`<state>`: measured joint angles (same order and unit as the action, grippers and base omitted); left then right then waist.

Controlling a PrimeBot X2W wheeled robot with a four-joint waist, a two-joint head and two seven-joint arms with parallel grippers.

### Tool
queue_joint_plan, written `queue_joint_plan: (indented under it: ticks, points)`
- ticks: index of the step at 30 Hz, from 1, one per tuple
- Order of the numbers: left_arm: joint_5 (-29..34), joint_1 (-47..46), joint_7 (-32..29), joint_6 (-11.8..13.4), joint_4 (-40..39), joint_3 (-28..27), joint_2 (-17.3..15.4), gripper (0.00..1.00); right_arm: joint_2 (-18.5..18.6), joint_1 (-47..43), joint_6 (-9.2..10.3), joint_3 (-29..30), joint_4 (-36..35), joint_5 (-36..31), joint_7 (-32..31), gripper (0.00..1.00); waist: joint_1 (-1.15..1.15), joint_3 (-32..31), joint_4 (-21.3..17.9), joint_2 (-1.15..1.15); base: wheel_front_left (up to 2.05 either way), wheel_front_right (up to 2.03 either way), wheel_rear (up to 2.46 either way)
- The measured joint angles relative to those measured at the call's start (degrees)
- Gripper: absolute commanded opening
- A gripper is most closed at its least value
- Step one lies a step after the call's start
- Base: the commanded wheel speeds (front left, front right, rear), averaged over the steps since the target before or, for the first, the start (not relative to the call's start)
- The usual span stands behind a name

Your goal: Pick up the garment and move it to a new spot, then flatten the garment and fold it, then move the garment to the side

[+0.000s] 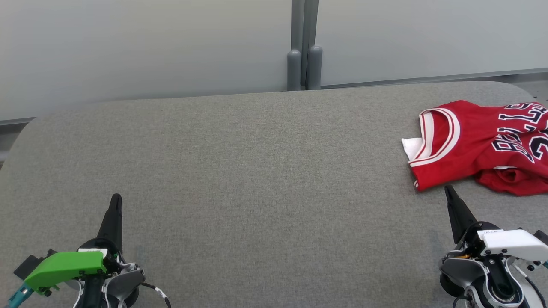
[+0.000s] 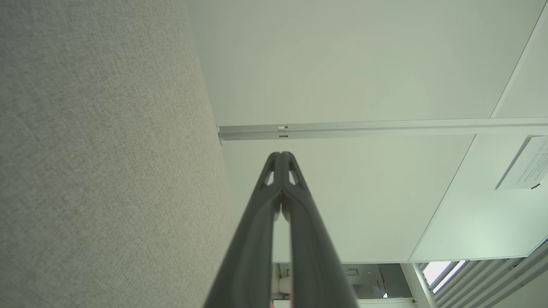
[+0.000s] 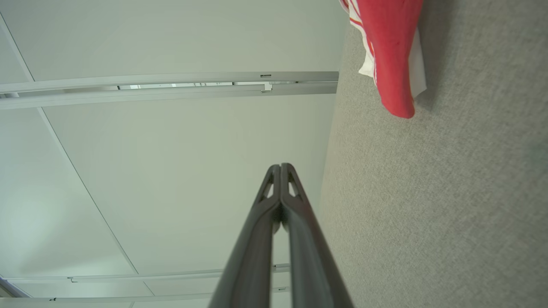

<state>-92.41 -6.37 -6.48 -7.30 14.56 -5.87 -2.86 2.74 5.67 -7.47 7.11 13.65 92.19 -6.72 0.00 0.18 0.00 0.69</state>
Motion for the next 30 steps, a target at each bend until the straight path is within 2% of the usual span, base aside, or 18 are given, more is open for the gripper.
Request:
queue_joint_plan:
  ticks: [30]
  points:
    - [0.00, -0.01, 0.00, 0.00, -0.01, 0.00, 0.00, 0.00, 0.00, 0.00, 0.00, -0.01, 0.00, 0.00, 0.00, 0.00, 0.00, 0.00, 0.00, 0.00, 0.00, 0.00, 0.00]
